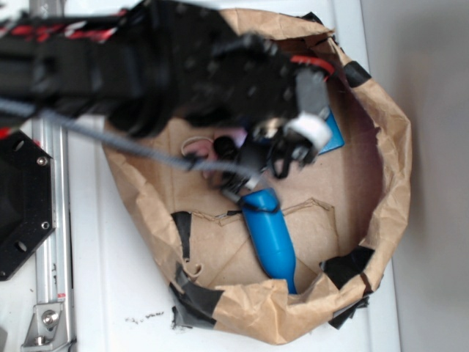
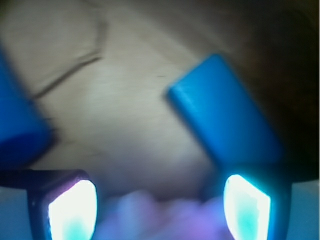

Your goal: Grab the blue block.

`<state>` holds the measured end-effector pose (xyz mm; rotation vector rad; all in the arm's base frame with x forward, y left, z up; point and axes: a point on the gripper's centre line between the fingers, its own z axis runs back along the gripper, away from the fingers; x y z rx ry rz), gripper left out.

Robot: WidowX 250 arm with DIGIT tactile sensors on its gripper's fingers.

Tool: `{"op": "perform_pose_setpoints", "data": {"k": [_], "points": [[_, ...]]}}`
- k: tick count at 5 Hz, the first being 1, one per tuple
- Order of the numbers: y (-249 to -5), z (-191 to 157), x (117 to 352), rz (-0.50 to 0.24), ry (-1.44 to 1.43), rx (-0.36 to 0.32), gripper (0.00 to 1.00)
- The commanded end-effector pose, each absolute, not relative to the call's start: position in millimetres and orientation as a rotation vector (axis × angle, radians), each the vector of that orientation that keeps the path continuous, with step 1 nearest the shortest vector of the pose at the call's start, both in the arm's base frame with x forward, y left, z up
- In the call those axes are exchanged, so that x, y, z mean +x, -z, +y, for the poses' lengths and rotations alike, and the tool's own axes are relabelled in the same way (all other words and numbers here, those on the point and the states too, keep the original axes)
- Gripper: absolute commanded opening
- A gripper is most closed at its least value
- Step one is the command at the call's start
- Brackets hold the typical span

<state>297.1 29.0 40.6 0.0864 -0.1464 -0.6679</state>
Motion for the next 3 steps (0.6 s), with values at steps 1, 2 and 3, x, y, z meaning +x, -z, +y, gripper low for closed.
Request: {"op": "perform_pose_setpoints", "data": {"k": [1, 2, 3], "points": [[-72.6, 42.5, 323.2, -0.252, 0.656, 0.085, 1.00], [-68.8, 38.7, 326.4, -0.246, 0.673, 0.105, 1.00], [-63.0, 34.2, 330.9, -0.241, 0.704, 0.106, 1.00]]}}
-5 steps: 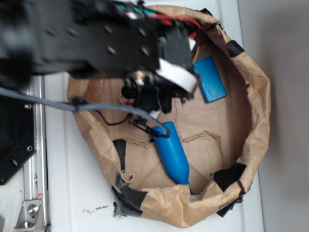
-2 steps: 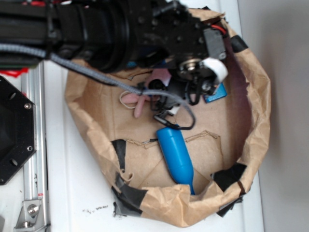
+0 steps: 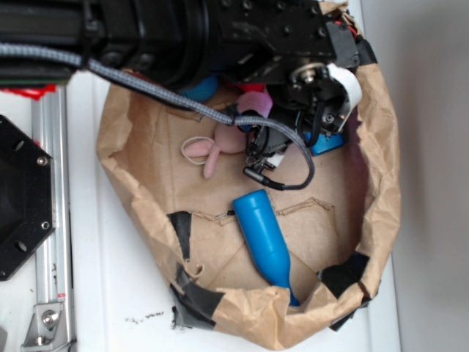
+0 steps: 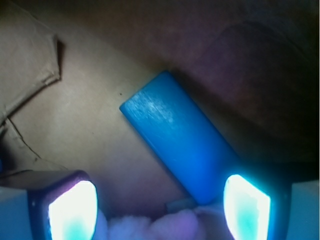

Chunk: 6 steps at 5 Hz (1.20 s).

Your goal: Grab the blue block.

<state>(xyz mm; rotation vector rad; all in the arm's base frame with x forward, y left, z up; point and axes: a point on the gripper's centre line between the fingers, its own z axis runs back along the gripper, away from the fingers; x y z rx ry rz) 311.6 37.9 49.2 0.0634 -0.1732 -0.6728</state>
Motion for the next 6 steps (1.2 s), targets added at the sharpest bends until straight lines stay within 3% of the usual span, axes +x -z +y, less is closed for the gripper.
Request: {"op": "perform_pose_setpoints", "data": {"k": [1, 2, 3, 4, 5, 6], "points": [[-62.8, 28.3, 332.4, -0.256, 0.732, 0.109, 1.00], [-50.3, 22.2, 336.5, -0.325, 0.734, 0.141, 1.00], [-28.4, 16.1, 341.3, -0.296, 0.772, 0.129, 1.00], [-14.0, 13.7, 336.6, -0.197, 0.818, 0.088, 1.00], [-2.6, 18.7, 322.9, -0.049, 0.842, 0.033, 0.56], [-13.6, 18.8, 315.6, 0.008, 0.884, -0.064, 0.00]]}}
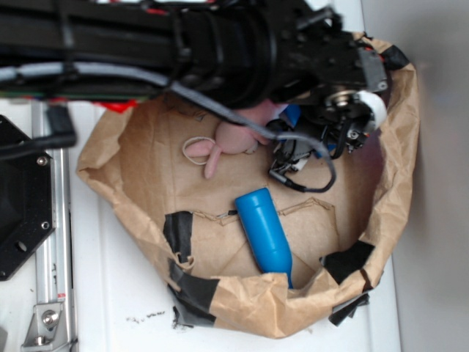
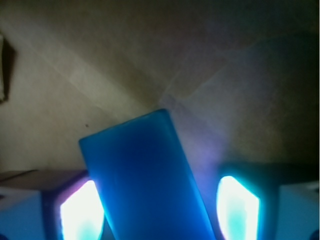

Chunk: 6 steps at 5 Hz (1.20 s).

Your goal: Grab the blue block.

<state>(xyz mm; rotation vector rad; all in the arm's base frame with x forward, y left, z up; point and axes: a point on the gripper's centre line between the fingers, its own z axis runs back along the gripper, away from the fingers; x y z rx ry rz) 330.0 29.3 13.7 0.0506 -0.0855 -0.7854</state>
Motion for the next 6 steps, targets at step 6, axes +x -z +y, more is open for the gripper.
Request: {"op": "perform_pose_setpoints", "data": {"k": [6], "points": [[-129.2, -11.4, 276.2, -0.106, 0.157, -0.022, 0.00]]}}
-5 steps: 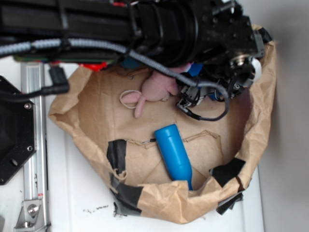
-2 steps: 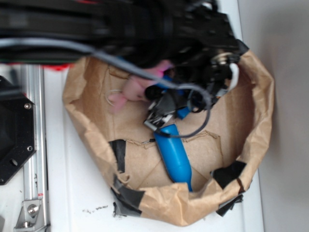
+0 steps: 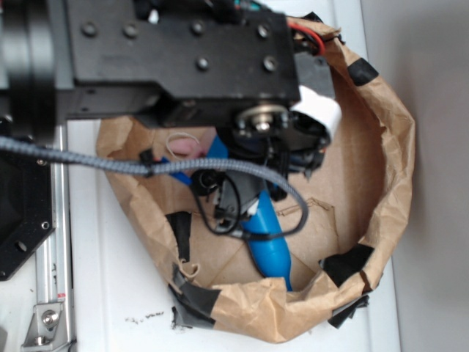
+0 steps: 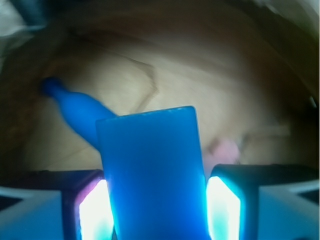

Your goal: Grab the blue block.

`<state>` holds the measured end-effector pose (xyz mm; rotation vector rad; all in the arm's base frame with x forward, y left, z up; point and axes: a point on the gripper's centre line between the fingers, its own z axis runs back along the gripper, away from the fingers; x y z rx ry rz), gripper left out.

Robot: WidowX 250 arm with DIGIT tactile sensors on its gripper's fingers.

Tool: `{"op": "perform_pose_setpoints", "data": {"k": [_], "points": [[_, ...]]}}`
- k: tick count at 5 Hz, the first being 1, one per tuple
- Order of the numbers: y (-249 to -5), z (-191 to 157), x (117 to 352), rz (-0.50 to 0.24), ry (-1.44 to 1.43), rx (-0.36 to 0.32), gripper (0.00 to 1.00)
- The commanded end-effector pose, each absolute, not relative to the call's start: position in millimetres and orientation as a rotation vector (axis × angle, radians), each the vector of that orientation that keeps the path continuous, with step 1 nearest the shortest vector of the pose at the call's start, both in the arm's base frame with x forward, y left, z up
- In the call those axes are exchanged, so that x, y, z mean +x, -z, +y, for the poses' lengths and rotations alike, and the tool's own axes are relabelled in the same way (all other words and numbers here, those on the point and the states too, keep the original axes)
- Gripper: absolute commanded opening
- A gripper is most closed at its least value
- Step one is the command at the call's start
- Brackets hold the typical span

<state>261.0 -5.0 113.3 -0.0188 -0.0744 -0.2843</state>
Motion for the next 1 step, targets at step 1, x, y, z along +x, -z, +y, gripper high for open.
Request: {"op": "perform_pose_setpoints", "data": {"k": [1], "points": [[-132.2, -5.2, 279.9, -0.097, 0.116, -0.042, 0.00]]}}
